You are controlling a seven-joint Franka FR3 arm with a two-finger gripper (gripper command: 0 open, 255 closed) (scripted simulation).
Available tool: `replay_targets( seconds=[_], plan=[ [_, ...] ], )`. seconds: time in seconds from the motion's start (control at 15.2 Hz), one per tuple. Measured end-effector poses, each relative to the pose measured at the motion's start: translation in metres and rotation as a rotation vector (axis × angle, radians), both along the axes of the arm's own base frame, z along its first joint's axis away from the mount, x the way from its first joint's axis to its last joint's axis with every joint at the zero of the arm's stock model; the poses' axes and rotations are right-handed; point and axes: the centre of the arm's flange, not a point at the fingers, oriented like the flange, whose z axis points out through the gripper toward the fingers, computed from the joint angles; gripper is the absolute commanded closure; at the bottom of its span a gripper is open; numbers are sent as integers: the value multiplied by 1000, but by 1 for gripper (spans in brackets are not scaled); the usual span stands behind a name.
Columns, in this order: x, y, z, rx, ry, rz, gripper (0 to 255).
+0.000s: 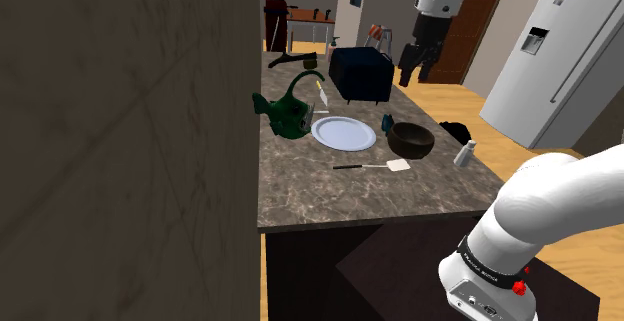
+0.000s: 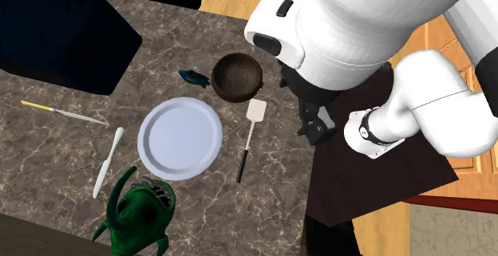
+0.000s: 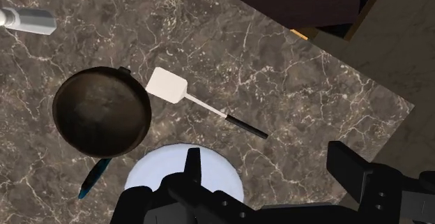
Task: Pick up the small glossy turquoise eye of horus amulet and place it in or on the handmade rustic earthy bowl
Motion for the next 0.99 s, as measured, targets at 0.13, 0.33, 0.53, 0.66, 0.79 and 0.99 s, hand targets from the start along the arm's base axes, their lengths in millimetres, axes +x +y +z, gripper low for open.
replay_targets(
  seconds=[0.13, 0.33, 0.53, 0.66, 0.79, 0.99],
  plan=[
    [16, -14, -14, 3, 0, -36, 0],
    [40, -37, -41, 9, 1, -90, 0],
    [61, -61, -63, 14, 0, -144, 0],
    [73, -81, -78, 18, 0, -180, 0],
    [86, -96, -93, 22, 0, -216, 0],
    [105, -124, -118, 27, -1, -271, 0]
  ],
)
